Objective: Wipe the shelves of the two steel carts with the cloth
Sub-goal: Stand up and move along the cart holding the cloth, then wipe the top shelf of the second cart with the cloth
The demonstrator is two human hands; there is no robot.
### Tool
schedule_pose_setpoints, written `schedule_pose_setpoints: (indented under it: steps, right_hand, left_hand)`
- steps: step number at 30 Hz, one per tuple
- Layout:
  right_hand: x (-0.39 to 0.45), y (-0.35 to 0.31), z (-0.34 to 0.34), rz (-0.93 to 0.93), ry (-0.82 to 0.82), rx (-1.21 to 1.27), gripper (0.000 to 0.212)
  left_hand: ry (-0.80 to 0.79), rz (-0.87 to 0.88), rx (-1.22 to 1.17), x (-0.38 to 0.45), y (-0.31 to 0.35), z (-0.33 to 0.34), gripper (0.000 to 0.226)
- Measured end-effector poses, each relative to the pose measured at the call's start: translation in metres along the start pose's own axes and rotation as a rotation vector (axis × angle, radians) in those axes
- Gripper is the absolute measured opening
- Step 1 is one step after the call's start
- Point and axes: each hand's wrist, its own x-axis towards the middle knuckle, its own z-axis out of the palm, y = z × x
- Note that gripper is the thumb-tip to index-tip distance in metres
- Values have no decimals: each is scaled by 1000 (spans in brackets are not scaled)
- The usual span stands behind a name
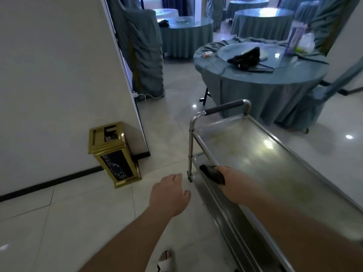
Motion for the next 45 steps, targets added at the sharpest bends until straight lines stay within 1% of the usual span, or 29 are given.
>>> schedule_pose_setpoints:
  steps: [6,9,12,18,23,26,30,34,39,45]
  right_hand:
    - [93,-42,9,113,48,70,44]
    - [122,-53,11,187,69,132,44]
    - [143,-50,10,246,67,162,39]
    - [194,-20,-8,398,84,236,40]
    - [248,19,-25,424,124,293,41]
    - [282,44,-41,462,117,342,47]
    - [321,77,-58,506,104,376,42]
    - [350,102,-64,590,120,416,40]
    - [382,124,-53,726,143,501,39]
    - [407,121,-18,961,289,661,35]
  left_hand:
    - [-10,58,16,96,-70,-37,75]
    - [-30,114,39,139,-88,-47,73]
    - [-28,155,21,178,-91,-53,73]
    - [-41,259,29,252,-76,-62,63]
    - [-53,340,83,329,-46,-73,59]
    - [-70,364,118,371,-24,-83,62]
    - [-64,416,128,423,5,-88,60]
    - [-135,479,142,468,25,-82,64]
    - [-182,626,110,541,49,-76,66]
    - [-258,873,95,632,78,-68,67]
